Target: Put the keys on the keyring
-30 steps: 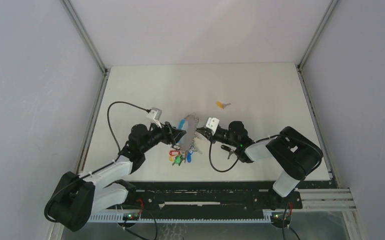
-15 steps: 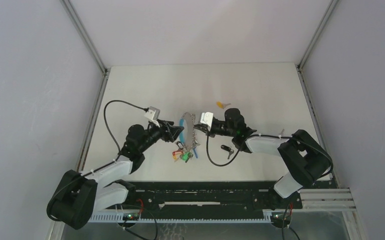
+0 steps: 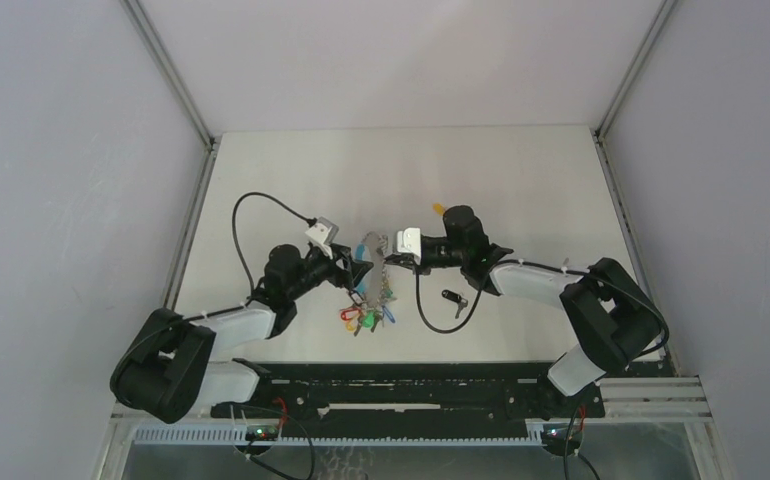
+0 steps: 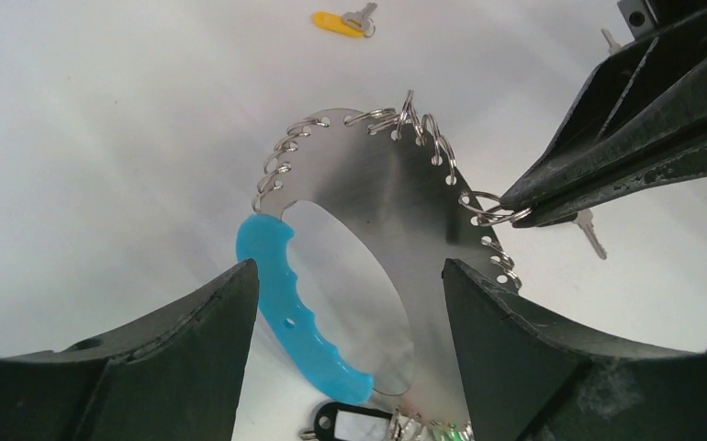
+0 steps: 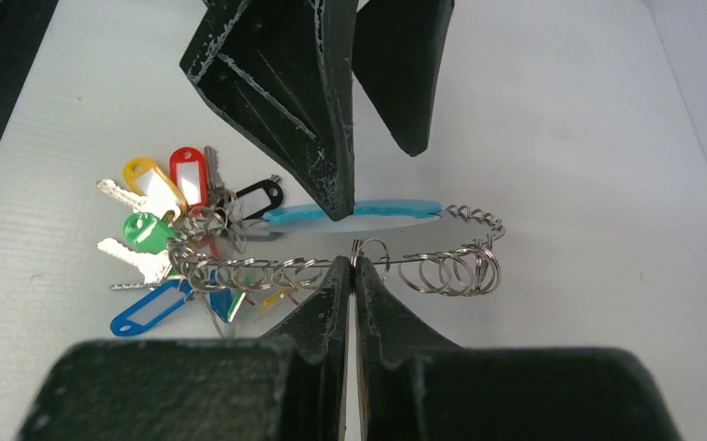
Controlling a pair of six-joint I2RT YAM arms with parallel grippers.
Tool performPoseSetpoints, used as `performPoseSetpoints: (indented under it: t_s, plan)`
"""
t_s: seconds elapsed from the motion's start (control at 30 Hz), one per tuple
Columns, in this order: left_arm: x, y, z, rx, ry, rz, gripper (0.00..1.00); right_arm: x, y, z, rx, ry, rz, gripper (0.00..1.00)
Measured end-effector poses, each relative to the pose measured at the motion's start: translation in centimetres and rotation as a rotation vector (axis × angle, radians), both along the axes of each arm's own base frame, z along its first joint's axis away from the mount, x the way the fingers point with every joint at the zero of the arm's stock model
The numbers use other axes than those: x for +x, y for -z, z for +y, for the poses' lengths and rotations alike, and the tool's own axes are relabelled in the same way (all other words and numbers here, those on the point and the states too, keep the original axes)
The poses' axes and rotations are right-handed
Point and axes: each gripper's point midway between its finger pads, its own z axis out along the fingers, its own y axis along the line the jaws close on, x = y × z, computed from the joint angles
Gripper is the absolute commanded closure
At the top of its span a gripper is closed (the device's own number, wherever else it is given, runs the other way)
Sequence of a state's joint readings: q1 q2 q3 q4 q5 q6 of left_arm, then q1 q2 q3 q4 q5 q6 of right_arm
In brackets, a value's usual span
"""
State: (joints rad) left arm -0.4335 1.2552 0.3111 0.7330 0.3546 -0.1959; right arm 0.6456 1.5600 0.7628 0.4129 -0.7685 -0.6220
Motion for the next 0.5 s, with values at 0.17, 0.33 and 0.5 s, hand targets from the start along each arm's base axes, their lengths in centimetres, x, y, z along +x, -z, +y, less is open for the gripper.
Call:
performPoseSetpoints:
  t_s: [0.17,0.33,0.5]
  plan:
    - [0.4,-0.6,-0.4,0.009,0.028,-0.069,0.23,0.0,0.0,-0.4,-0.024,-0.053,-0.022,1.0]
    - [0.5,-1.2,-0.8,0.013,0.06,-0.122,0.22,-0.4,0.2,-0.7,-0.037,-0.093,-0.025,1.0]
    - [0.3,-0.6,-1.4,0.02,0.106,-0.116,0.22,-0.7,0.2,-0.7,-0.041,-0.117,-0.037,1.0]
